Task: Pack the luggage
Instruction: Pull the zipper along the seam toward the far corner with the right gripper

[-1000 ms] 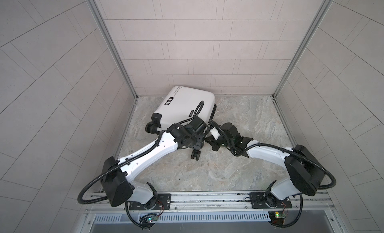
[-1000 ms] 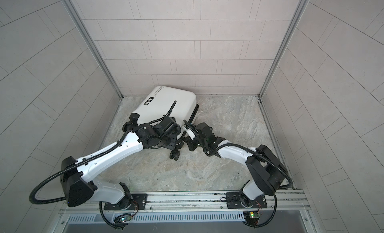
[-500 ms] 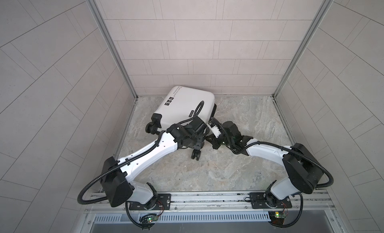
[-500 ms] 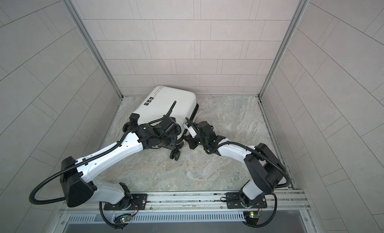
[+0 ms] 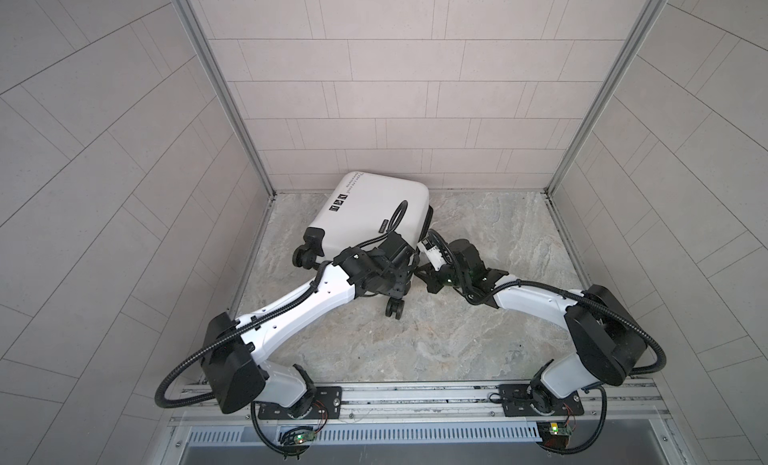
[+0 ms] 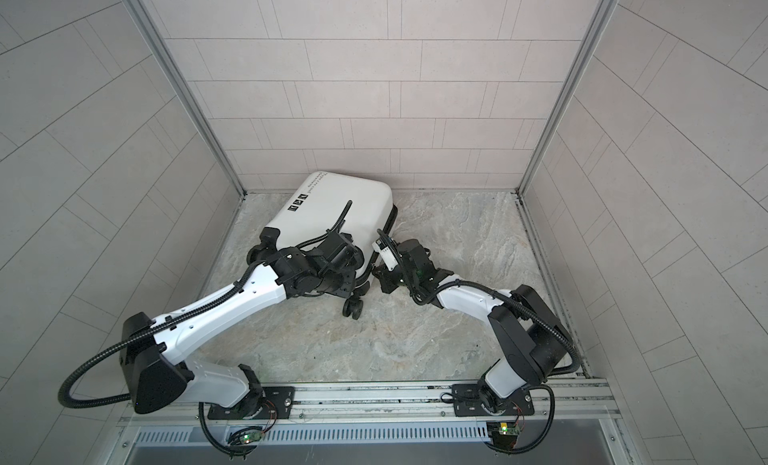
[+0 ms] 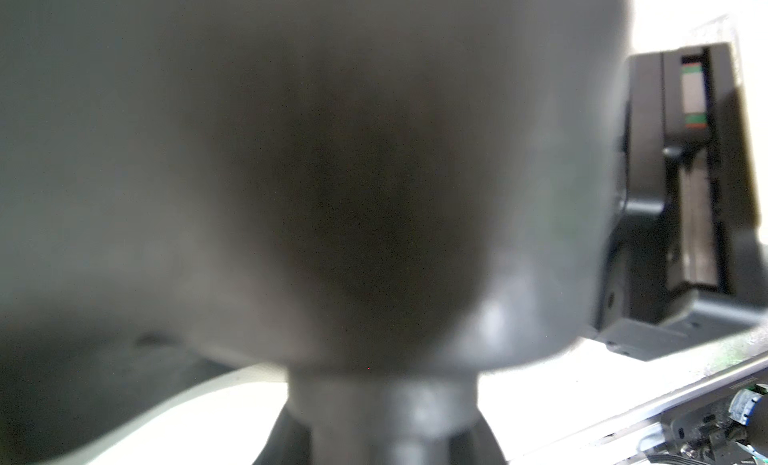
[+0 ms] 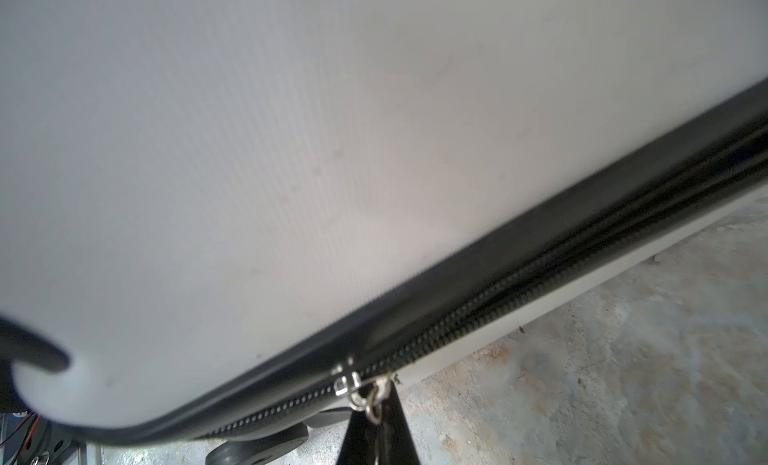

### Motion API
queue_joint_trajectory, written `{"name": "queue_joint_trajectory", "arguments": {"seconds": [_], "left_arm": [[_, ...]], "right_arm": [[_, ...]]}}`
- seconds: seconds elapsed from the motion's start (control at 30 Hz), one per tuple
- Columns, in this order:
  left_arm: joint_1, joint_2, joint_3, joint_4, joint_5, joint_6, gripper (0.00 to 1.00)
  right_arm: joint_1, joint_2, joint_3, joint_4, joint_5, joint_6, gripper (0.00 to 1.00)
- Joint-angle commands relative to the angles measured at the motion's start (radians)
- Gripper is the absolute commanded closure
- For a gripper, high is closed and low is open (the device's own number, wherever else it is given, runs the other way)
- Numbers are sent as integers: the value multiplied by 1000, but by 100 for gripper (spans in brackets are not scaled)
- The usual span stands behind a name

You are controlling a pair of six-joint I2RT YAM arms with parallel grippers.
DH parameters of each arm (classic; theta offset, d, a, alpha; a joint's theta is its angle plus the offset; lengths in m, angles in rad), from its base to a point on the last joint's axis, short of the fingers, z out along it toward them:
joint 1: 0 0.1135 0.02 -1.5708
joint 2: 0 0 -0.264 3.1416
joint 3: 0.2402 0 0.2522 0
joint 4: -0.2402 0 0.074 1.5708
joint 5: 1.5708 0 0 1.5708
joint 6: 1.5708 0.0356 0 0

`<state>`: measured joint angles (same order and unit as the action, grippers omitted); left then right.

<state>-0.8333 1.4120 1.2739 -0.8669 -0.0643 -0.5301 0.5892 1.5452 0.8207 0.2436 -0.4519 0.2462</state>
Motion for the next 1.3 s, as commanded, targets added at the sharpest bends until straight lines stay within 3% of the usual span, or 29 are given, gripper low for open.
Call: {"name": "queue_joint_trajectory", "arguments": {"seconds": [0.0, 0.83, 1.27], "left_arm": [[-7, -99, 24, 23, 0, -13, 100], [-60, -98, -8, 66, 80, 16, 100], [-138, -49, 30, 75, 102, 79, 100]], "right_arm": [[-49, 15, 7, 60, 103, 42, 100], [-188, 67, 42, 73, 115, 88, 100], [-274, 18, -17, 69, 99, 82, 100]]}}
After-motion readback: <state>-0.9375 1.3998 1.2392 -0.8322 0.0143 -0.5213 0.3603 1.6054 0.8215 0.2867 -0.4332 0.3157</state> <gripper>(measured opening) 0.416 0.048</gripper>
